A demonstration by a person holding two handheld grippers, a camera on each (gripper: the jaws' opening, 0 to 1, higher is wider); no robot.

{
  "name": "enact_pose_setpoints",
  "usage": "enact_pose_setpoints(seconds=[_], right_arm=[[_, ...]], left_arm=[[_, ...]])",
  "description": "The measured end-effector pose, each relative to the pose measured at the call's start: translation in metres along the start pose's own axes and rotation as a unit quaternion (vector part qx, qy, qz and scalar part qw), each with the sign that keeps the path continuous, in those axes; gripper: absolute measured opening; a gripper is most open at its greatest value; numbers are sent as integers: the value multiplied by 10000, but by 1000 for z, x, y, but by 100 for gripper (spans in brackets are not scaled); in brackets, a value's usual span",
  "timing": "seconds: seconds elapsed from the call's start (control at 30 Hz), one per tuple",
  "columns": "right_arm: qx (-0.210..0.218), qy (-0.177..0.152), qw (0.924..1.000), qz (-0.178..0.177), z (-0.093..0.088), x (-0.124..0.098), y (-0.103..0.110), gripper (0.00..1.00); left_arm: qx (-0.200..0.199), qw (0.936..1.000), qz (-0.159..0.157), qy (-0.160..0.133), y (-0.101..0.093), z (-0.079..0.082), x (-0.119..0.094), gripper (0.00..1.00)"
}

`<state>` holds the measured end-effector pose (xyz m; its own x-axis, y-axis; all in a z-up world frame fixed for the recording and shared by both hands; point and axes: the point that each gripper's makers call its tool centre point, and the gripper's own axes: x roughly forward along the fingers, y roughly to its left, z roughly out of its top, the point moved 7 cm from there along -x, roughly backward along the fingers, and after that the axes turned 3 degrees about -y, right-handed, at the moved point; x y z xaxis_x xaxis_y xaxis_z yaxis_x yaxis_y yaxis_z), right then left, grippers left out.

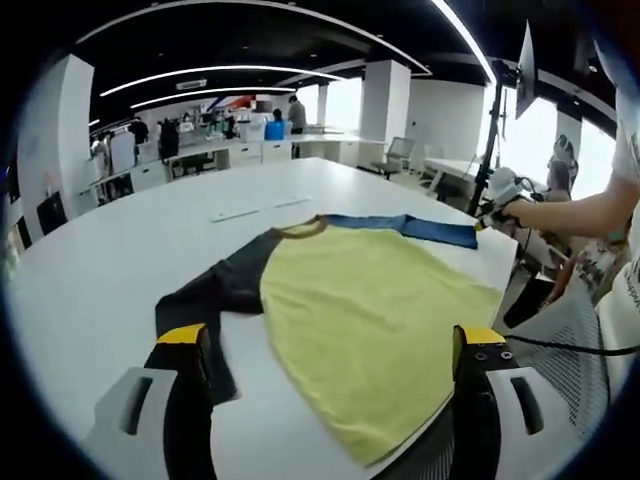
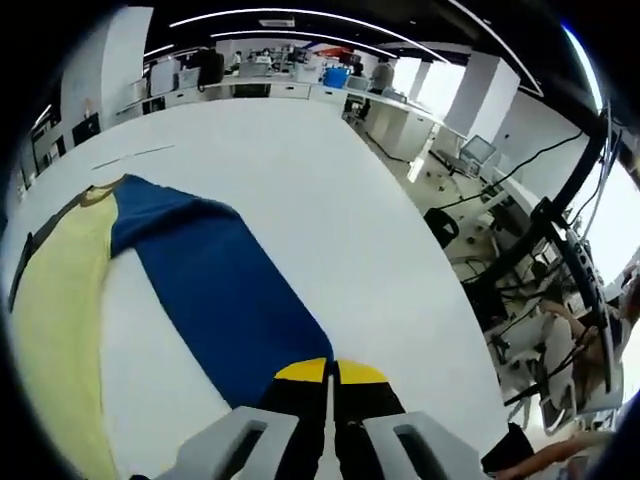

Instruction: Fold the garment on the visible template until the final outline fits inside the template.

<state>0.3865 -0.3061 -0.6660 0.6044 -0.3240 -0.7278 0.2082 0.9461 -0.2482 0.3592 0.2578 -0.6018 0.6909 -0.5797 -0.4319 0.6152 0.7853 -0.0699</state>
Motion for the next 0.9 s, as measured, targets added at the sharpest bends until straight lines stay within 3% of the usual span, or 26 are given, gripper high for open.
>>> enact_pose_setpoints(seconds=[0.43, 0.8, 0.9], right_arm=[[-428, -26, 9990, -137, 16, 14, -16, 0], [-580, -58, 9980, -225, 36, 28, -34, 0], [-405, -68, 9990, -187, 37, 35, -41, 0]], left_arm=[[-18, 10000, -8, 97, -2, -1, 1, 98], [-36, 9999, -75, 117, -4, 0, 4, 99], [-32, 9999, -94, 122, -5, 1, 4, 98]])
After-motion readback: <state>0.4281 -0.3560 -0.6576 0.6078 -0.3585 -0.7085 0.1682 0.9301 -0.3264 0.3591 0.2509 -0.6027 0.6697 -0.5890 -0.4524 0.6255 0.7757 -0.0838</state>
